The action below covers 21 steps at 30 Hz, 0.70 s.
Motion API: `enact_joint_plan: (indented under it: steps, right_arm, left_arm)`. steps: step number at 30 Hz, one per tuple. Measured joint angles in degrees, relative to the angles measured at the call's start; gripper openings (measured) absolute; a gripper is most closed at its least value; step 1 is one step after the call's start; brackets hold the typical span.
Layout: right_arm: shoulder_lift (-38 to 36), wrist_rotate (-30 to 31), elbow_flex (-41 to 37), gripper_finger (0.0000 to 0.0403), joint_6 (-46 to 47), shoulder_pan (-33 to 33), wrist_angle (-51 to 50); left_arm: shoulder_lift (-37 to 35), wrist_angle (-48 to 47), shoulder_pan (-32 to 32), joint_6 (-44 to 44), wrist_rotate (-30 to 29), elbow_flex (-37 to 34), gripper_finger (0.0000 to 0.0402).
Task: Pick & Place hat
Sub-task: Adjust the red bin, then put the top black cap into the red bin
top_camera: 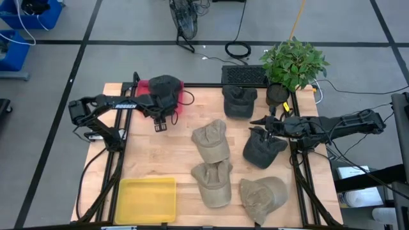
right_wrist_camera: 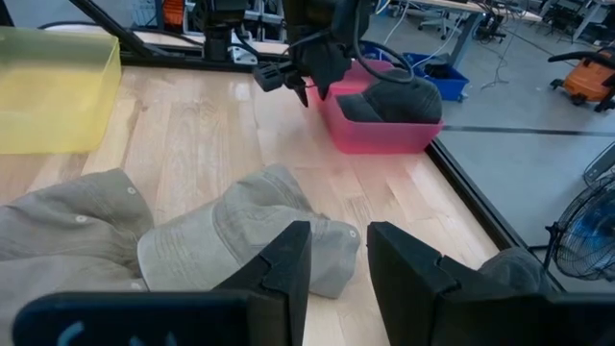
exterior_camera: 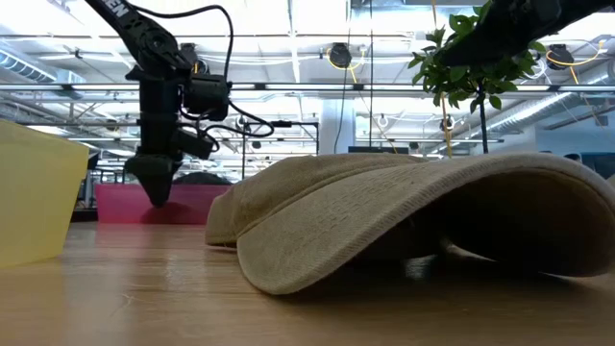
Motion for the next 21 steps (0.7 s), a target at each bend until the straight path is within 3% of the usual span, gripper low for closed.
enact_joint_plan:
  steps: [9,12,17,21]
  right_arm:
    - [2.2,0.5,0.0,0.0096,-0.4,0.0,-0.1]
    - [4.0,3.4,0.0,0.0096,0.2,0.0,0.0]
    - [6.2,9.3,0.0,0.0096,1.0,0.0,-0.1]
    - [6.5,9.2,0.0,0.0096,1.2,0.0,0.4]
  left_arm:
    - [-2.9,-9.1,-3.1,-8.2,-0.3,4.4,0.0159]
    - [-6.0,-11.1,-4.5,-11.4,-0.4,6.7,0.0159]
    - [-13.2,-9.5,-7.2,-14.3,0.0,9.5,0.0159]
    - [-20.8,-0.4,-9.8,-13.8,5.3,8.3,0.0159]
